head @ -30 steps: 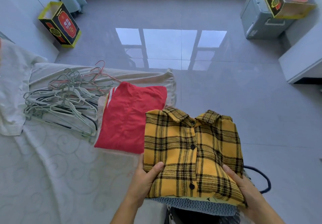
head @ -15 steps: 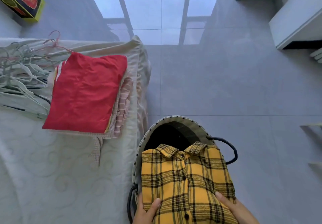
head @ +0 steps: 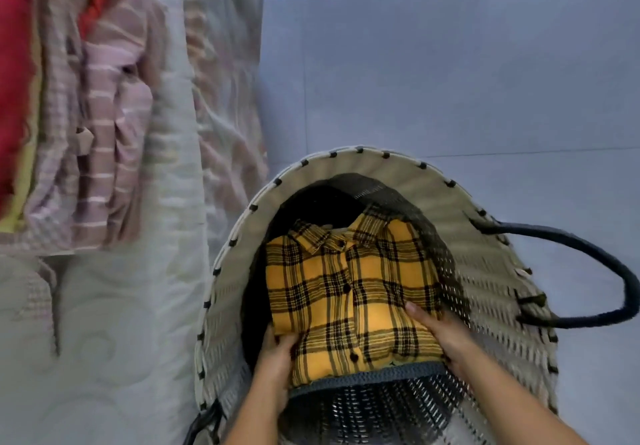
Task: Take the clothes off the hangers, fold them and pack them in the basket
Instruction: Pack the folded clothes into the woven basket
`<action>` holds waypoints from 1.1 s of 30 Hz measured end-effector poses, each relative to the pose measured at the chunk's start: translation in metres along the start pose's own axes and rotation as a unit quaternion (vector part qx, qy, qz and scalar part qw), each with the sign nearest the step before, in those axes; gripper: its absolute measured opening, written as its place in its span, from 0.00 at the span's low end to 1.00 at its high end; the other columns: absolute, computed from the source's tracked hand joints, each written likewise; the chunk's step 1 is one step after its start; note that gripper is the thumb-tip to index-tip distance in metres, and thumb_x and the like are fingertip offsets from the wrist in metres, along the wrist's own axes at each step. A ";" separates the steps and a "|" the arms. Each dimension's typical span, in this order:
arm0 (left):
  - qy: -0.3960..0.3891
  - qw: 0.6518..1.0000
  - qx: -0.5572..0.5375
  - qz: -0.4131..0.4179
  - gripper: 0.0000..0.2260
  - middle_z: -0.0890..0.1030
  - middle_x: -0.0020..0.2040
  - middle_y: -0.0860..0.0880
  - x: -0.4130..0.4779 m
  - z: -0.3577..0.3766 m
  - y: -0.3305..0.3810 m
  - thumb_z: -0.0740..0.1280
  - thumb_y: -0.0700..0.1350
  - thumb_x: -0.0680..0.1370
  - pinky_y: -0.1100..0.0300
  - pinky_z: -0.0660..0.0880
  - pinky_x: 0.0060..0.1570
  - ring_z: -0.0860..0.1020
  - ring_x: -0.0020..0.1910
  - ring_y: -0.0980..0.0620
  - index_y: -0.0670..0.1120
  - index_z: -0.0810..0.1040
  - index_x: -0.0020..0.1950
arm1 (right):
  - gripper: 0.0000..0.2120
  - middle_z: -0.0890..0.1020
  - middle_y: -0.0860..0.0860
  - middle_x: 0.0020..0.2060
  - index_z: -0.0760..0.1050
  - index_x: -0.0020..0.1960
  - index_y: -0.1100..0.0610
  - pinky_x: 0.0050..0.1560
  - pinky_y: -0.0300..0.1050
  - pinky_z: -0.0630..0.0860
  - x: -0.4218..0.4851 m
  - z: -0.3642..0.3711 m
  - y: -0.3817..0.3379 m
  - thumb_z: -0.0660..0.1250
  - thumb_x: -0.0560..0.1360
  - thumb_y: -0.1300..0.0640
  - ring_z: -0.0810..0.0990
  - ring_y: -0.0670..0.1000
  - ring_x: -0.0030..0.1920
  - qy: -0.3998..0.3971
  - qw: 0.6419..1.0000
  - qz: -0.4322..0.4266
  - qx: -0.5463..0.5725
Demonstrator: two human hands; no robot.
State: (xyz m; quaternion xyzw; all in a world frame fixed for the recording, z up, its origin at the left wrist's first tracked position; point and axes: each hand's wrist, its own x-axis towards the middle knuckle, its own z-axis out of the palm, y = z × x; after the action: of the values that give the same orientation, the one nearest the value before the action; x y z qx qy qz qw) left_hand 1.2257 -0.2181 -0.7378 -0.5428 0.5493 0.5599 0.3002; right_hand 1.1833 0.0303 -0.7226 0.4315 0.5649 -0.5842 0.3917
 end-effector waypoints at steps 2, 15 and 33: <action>0.015 1.000 -0.005 -0.005 0.17 0.76 0.61 0.45 0.034 0.004 -0.017 0.60 0.38 0.79 0.47 0.72 0.60 0.75 0.59 0.45 0.53 0.68 0.66 | 0.49 0.76 0.52 0.61 0.60 0.71 0.50 0.56 0.44 0.71 0.033 0.005 0.012 0.78 0.58 0.39 0.76 0.53 0.58 -0.021 0.999 -0.027 0.010; 0.145 0.976 0.117 0.113 0.31 0.68 0.70 0.41 0.127 0.044 -0.070 0.64 0.32 0.75 0.50 0.65 0.67 0.68 0.67 0.44 0.45 0.55 0.75 | 0.28 0.72 0.57 0.66 0.61 0.72 0.60 0.63 0.48 0.68 0.159 0.027 0.087 0.67 0.75 0.59 0.71 0.57 0.65 0.103 0.987 -0.034 -0.118; 0.052 0.796 0.557 0.229 0.56 0.40 0.75 0.45 0.129 0.062 -0.084 0.61 0.74 0.61 0.42 0.48 0.70 0.44 0.75 0.45 0.49 0.36 0.76 | 0.40 0.48 0.52 0.77 0.42 0.77 0.49 0.74 0.56 0.55 0.163 0.025 0.109 0.66 0.75 0.51 0.51 0.53 0.75 0.043 0.898 -0.136 -0.416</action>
State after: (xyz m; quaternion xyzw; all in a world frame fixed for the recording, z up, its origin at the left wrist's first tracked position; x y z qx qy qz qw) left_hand 1.2571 -0.1755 -0.8951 -0.1683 0.8896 0.1804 0.3843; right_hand 1.2329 0.0041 -0.9121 0.1732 0.8256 -0.3247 0.4278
